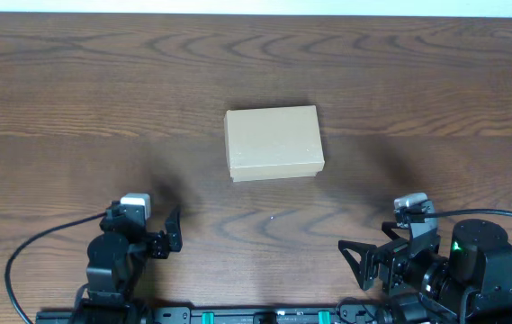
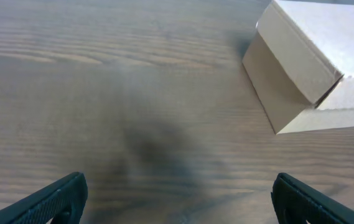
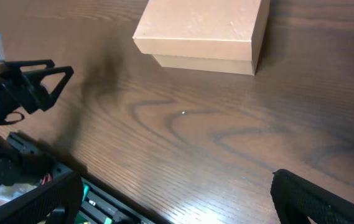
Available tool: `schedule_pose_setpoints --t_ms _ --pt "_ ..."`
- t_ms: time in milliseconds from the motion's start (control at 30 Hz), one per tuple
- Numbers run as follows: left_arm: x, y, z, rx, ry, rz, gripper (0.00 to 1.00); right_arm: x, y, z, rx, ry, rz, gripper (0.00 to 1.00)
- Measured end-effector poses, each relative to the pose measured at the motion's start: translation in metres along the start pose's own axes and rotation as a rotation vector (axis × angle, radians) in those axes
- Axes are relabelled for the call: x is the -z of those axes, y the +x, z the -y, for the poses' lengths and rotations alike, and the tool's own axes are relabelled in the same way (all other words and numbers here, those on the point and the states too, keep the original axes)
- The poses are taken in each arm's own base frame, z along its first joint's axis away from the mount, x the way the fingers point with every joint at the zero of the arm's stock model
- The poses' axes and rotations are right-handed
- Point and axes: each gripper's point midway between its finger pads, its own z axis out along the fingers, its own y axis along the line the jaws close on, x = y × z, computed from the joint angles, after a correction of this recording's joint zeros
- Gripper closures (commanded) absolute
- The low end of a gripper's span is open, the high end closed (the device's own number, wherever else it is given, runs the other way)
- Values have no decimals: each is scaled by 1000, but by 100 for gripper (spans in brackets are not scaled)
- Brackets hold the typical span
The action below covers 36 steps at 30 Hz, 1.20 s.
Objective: Pack container
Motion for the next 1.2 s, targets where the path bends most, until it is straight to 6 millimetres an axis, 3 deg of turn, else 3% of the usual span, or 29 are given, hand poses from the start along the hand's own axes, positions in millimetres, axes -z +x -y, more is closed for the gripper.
schedule_pose_setpoints --t_ms 100,233,500,1200 --pt "-1 4 -1 5 4 25 5 0 0 0 1 0 1 1" --pt "3 -9 0 2 13 92 5 0 0 0 0 0 0 1" --pt "7 -16 1 -1 18 133 5 0 0 0 0 0 0 1" --pt "7 -16 1 -2 19 134 5 0 0 0 0 0 0 1"
